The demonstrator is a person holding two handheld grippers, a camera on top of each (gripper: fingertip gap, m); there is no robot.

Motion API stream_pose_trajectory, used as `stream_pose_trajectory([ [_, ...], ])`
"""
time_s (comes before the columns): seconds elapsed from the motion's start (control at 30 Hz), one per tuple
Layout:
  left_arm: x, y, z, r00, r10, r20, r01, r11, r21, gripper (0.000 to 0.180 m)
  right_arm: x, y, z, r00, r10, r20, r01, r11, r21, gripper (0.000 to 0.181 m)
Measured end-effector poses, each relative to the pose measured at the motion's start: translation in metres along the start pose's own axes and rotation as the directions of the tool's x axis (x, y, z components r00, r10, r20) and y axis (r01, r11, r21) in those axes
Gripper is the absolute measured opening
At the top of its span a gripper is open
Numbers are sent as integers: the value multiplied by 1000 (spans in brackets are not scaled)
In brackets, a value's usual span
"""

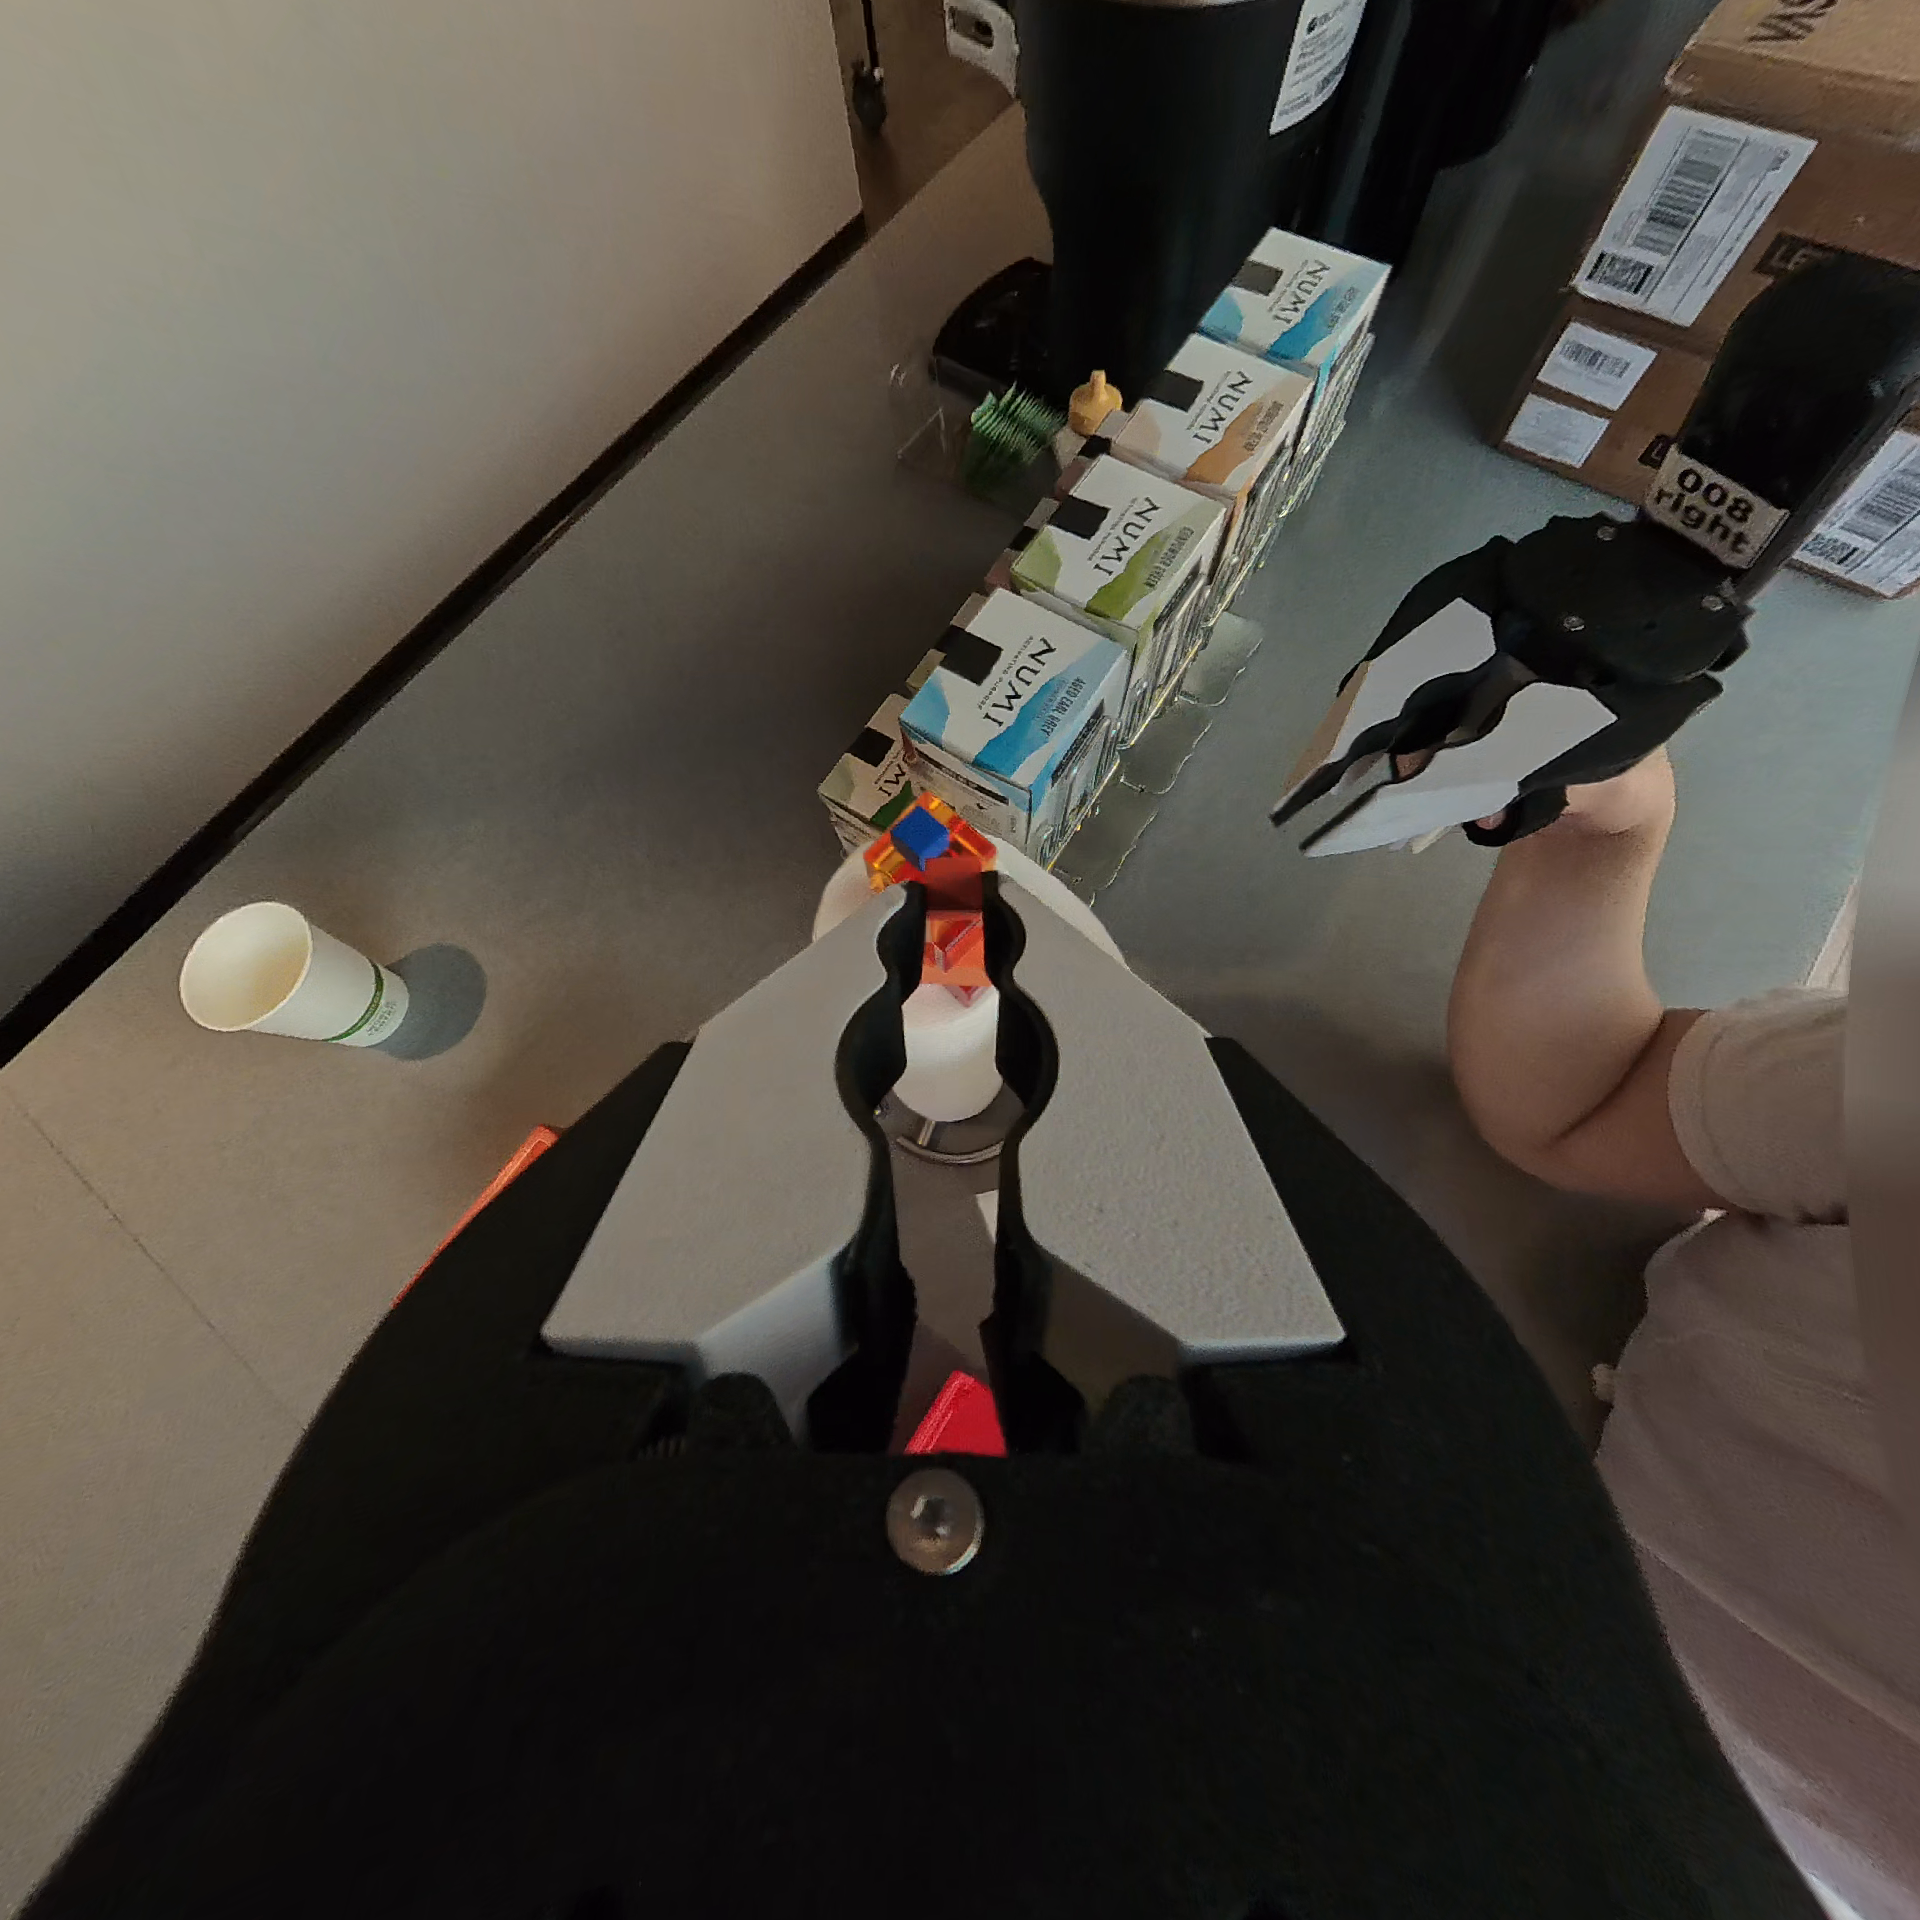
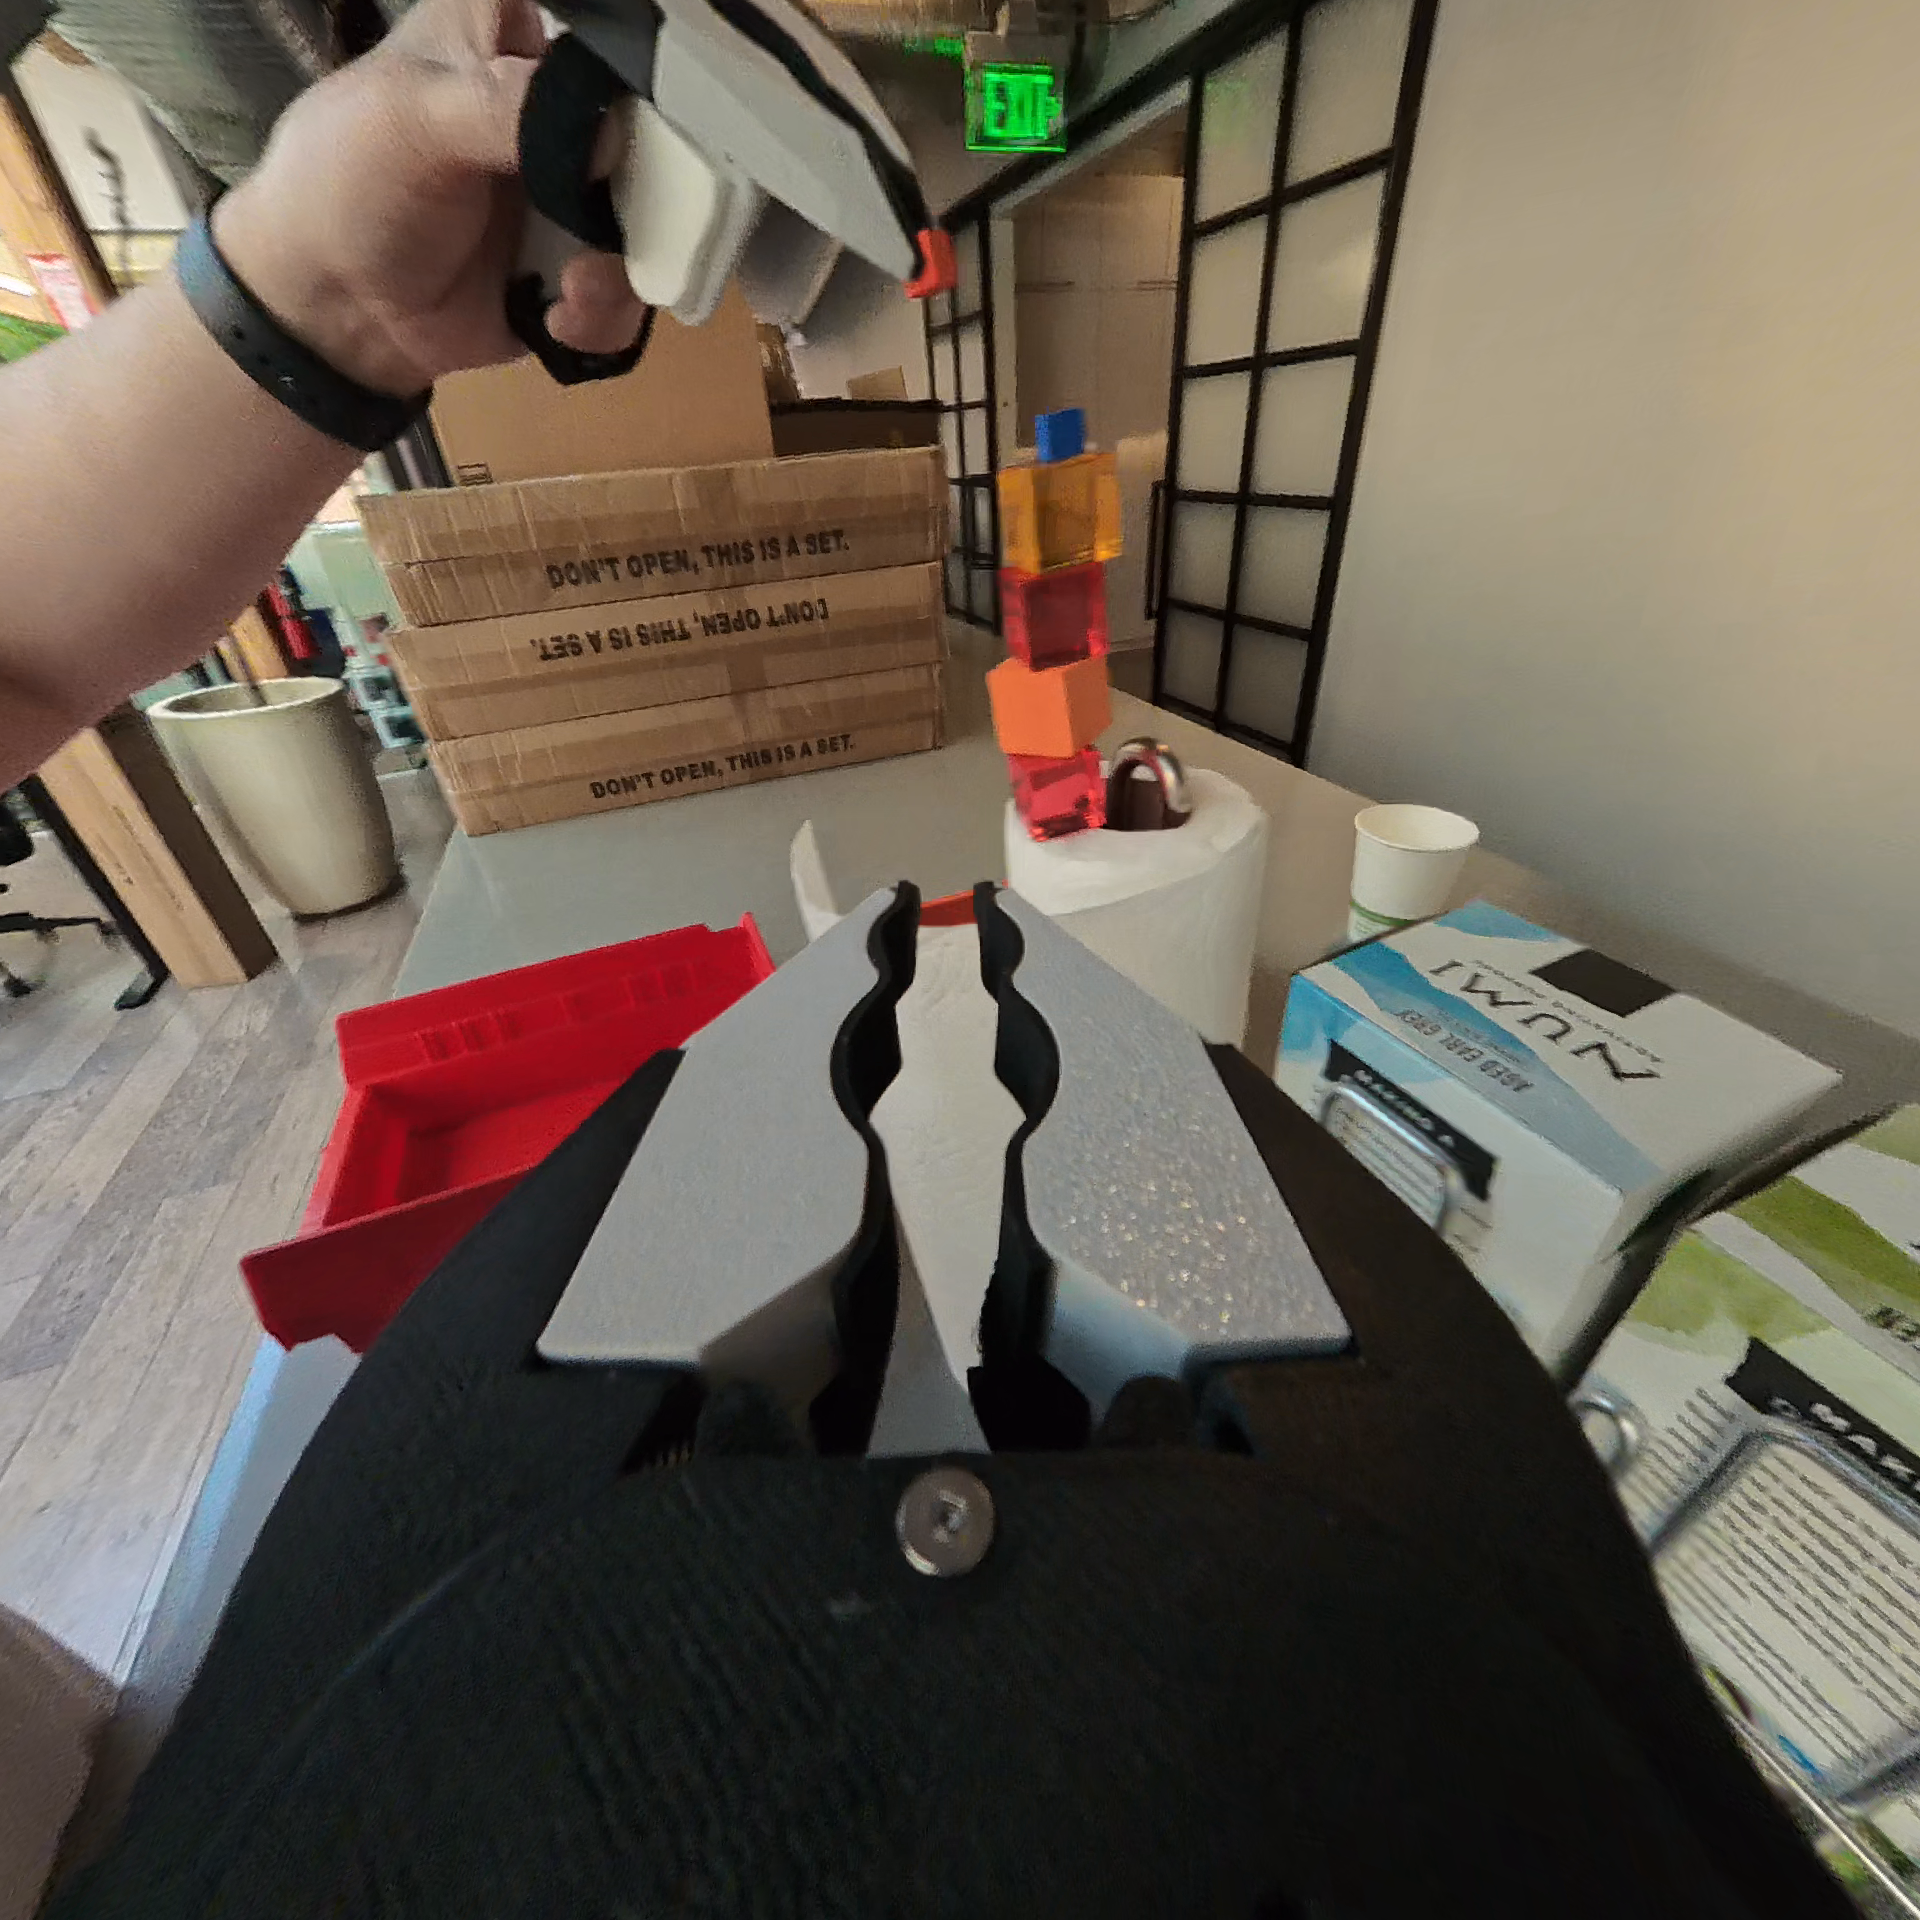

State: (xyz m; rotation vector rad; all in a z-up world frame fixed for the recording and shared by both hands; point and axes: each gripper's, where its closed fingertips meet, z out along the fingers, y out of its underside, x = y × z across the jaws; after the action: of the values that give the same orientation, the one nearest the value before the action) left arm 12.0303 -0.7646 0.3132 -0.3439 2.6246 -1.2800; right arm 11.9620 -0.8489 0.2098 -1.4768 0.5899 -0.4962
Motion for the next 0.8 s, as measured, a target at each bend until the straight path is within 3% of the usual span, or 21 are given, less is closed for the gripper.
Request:
stream_pose_trajectory([
  [0.23, -12, -3, 17, 1000, 18, 6, -17, 995, -95, 8, 12, -8, 2, 1000, 14, 6, -15, 999, 43, 5],
  [0.8, -13, 3, 35, 999, -24, -37, 21, 996, -83, 9, 18, -17, -10, 999, 23, -28, -21, 996, 86, 5],
])
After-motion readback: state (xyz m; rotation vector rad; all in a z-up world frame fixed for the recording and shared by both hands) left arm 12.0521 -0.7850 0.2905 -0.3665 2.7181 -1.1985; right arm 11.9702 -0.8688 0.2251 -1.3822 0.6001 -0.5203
